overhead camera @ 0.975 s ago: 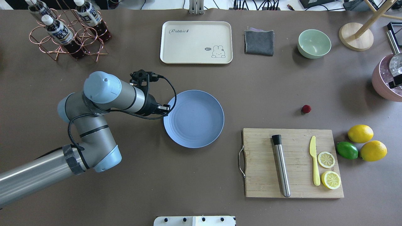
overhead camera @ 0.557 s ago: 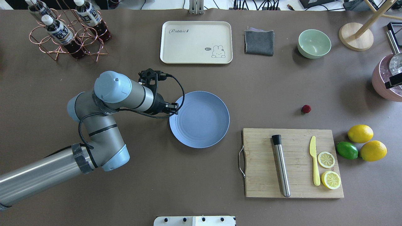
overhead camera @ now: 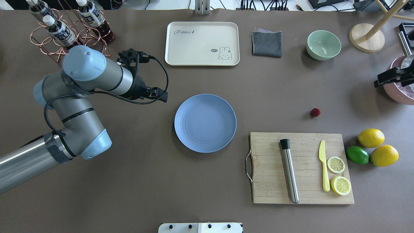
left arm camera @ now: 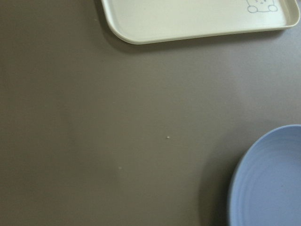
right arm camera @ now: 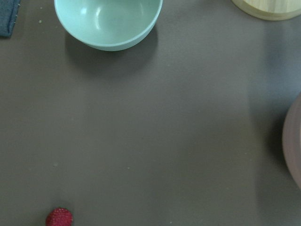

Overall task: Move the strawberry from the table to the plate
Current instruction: 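Withdraw the left arm while the right arm reaches toward the strawberry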

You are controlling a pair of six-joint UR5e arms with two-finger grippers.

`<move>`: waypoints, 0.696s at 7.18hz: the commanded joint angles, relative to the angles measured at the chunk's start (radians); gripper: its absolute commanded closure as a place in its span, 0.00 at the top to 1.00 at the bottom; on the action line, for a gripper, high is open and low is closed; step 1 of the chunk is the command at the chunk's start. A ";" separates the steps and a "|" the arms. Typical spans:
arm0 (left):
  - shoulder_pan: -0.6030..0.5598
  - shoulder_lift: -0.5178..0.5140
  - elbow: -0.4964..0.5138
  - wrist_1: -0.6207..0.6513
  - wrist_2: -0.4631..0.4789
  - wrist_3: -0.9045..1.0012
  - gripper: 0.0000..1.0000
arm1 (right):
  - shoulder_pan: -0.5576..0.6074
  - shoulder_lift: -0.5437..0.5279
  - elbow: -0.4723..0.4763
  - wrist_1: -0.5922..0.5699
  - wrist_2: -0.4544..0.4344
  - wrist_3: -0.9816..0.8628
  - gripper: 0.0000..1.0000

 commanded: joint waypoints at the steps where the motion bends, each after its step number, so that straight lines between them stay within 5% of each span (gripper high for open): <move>1: -0.213 0.182 -0.065 0.062 -0.139 0.379 0.99 | -0.115 0.067 -0.003 -0.002 -0.073 0.163 1.00; 3: -0.478 0.367 -0.050 0.062 -0.230 0.786 0.99 | -0.192 0.142 -0.026 -0.002 -0.125 0.267 0.99; 5: -0.651 0.397 -0.012 0.297 -0.224 0.934 0.99 | -0.203 0.153 -0.026 -0.002 -0.127 0.277 1.00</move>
